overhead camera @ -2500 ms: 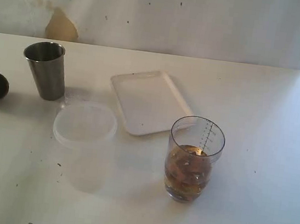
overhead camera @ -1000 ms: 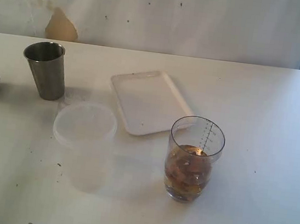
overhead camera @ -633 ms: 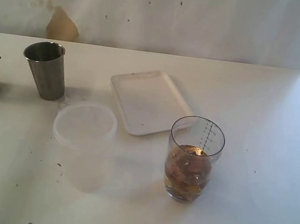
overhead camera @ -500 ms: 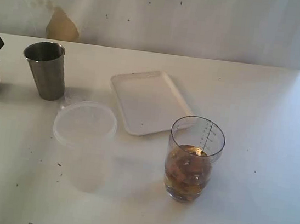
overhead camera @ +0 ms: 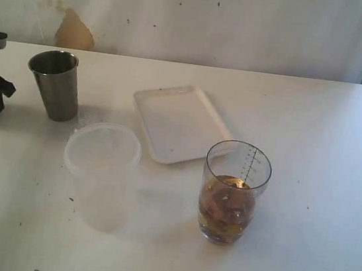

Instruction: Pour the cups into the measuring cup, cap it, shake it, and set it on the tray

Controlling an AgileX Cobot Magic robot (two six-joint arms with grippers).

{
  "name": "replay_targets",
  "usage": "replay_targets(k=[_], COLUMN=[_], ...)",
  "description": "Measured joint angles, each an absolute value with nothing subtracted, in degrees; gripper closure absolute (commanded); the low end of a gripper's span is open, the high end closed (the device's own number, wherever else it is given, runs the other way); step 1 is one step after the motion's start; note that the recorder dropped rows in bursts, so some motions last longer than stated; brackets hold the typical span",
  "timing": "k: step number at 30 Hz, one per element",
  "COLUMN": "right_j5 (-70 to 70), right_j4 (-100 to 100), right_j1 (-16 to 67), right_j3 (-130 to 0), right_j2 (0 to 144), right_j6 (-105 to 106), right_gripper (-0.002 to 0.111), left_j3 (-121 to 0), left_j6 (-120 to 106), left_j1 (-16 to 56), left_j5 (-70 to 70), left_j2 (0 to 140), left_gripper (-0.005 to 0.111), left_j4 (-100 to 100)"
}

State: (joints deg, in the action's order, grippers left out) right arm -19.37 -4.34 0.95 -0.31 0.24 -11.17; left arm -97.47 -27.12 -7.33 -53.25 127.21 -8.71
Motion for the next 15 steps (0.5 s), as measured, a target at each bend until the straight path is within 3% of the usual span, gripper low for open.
replay_targets(k=[2, 10, 15], right_j5=[-19.4, -19.4, -19.4], right_j4=[-4.3, -4.3, -4.3], right_j1=[0.9, 0.9, 0.9], right_j3=[-0.3, -0.3, -0.3], right_j2=[0.2, 0.2, 0.2], right_j6=[-11.2, -11.2, -11.2], right_gripper=[0.108, 0.108, 0.108], left_j3=[-97.6, -97.8, -90.0], left_j6=[-27.3, -28.3, -30.2], left_j1=[-7.3, -7.3, -3.7], left_j5=[-54.2, -64.4, -69.1], left_j2=[127.2, 124.6, 114.3], left_gripper=[0.106, 0.107, 0.107], left_j4=[-7.8, -7.1, -8.5])
